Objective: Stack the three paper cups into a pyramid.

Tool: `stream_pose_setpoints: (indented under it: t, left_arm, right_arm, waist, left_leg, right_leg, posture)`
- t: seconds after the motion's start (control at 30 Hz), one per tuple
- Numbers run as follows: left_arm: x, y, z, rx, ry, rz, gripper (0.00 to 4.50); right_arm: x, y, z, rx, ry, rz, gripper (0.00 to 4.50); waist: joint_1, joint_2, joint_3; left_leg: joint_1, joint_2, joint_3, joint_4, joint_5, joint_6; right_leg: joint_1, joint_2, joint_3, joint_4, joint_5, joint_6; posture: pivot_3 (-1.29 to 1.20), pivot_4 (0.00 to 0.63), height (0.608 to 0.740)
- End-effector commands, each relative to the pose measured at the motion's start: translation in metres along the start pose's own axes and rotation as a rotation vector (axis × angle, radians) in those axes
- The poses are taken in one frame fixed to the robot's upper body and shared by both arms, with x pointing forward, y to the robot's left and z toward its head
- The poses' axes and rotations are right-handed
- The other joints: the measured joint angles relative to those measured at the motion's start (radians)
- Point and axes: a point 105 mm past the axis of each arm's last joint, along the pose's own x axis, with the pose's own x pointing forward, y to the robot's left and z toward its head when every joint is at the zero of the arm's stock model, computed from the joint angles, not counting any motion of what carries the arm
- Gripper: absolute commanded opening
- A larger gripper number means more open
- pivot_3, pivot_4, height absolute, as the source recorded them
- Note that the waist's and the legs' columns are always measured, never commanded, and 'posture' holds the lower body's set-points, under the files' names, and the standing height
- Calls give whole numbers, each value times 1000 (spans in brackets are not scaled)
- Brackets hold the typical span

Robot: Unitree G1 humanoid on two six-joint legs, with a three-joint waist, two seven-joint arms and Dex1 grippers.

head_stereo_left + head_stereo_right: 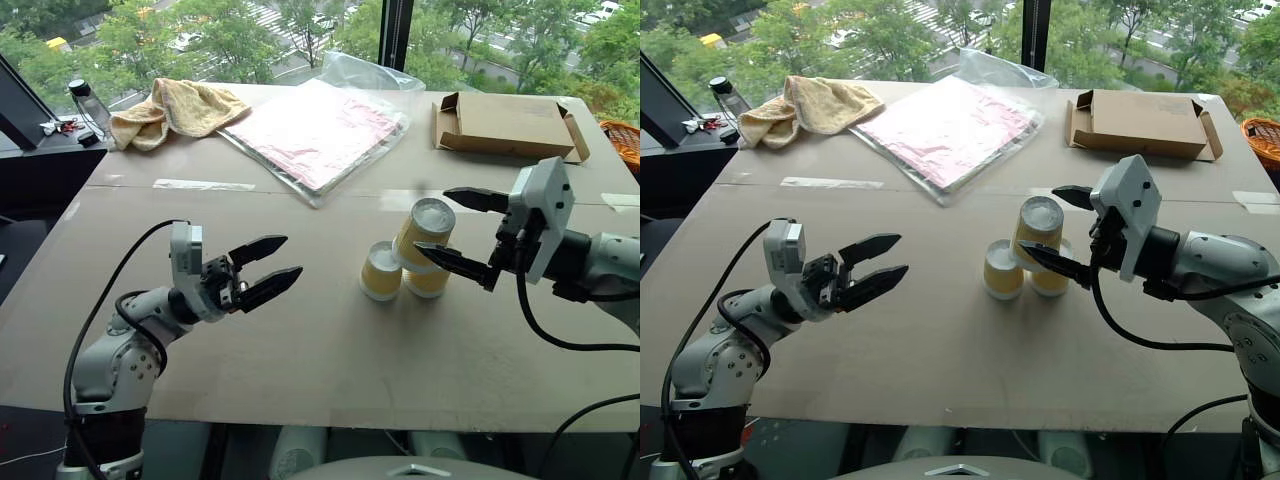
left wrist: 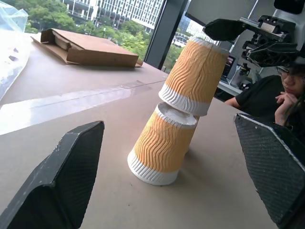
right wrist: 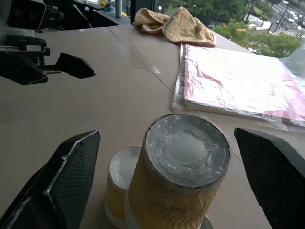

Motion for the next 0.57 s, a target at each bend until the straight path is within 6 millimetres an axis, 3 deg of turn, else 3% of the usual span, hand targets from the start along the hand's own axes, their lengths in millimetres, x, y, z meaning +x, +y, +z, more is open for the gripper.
stream_pose_setpoints:
  t: [0.03, 0.17, 0.3, 0.47, 0.57]
  left_arm:
    - [4, 2, 3, 70, 30, 11, 4500]
    - [-11, 7, -10, 62, 109, 58, 4500]
    - [-46, 7, -31, 60, 231, 134, 4500]
    - [-69, 1, -40, 45, 292, 180, 4500]
    - [-74, -2, -43, 60, 308, 200, 4500]
  right_arm:
    - [-27, 7, 7, -43, -54, -30, 4444]
    - [-59, 11, -17, 22, 7, -116, 4444]
    - [-91, 11, -64, 77, 157, -259, 4444]
    - [-111, 11, -106, 90, 264, -339, 4444]
    - [-116, 11, -121, 104, 286, -358, 4444]
  waist:
    - [-1, 0, 0]
    - [-1, 0, 0]
    - [-4, -3, -1]
    - [-2, -3, -1]
    - [-1, -3, -2]
  left_leg:
    - [0, 0, 0, 0, 0, 0]
    - [1, 0, 1, 0, 0, 0]
    - [3, 1, 2, -1, 0, 0]
    - [3, 1, 3, 0, 0, 0]
    - [4, 2, 4, 0, 0, 0]
  right_leg:
    - [0, 0, 0, 0, 0, 0]
    - [0, 0, 1, 0, 0, 0]
    - [1, 1, 1, 0, -1, -1]
    - [1, -1, 2, 0, -5, 1]
    - [1, -2, 2, 0, -5, 0]
  posture:
    - [0, 150, 740]
    - [0, 150, 740]
    - [0, 150, 740]
    - [0, 150, 740]
    - [0, 150, 740]
